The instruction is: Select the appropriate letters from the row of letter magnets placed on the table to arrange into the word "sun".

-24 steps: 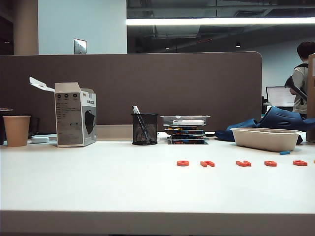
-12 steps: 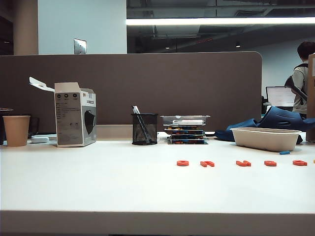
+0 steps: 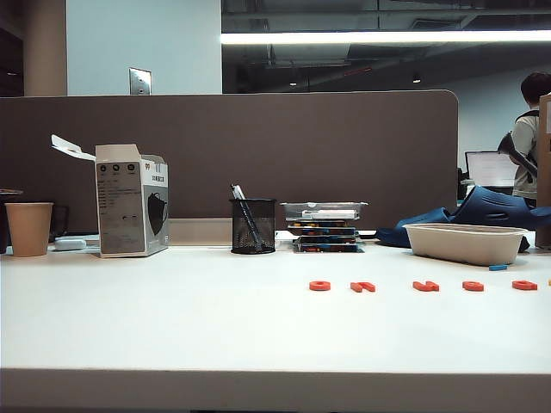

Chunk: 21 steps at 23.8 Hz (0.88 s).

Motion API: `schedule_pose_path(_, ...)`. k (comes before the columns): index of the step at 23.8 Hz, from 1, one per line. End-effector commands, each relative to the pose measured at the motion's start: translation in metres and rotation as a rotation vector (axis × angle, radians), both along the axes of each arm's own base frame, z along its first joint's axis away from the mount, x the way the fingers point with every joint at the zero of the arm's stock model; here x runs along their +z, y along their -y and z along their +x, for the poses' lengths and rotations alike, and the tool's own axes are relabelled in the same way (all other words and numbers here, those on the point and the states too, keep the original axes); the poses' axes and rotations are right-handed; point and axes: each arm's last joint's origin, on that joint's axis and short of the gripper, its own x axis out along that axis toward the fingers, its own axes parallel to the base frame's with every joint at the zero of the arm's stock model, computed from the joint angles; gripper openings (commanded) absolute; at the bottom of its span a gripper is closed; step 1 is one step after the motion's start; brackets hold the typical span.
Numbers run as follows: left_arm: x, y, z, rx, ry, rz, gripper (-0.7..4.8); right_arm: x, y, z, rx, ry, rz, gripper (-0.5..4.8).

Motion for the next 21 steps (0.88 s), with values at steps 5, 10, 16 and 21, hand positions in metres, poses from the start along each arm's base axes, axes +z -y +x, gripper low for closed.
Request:
schedule_pose_path(5, 0.086, 0.007, 0.004, -0.272, -0.308, 0.034, -0.06, 0.000, 0.000, 0.000, 0.000, 0.019, 0.002, -0.05)
schedule_pose_path(10, 0.140, 0.012, 0.028, -0.350, -0.482, -0.018, -0.06, 0.000, 0.000, 0.000, 0.000, 0.018, 0.002, -0.05)
schedule_pose_path(16, 0.163, 0.037, 0.048, -0.423, -0.658, -0.088, -0.06, 0.000, 0.000, 0.000, -0.009, 0.018, 0.003, -0.05)
schedule_pose_path(21, 0.168, 0.071, 0.057, -0.416, -0.764, -0.047, -0.05, 0.000, 0.000, 0.000, -0.012, 0.018, 0.003, -0.06)
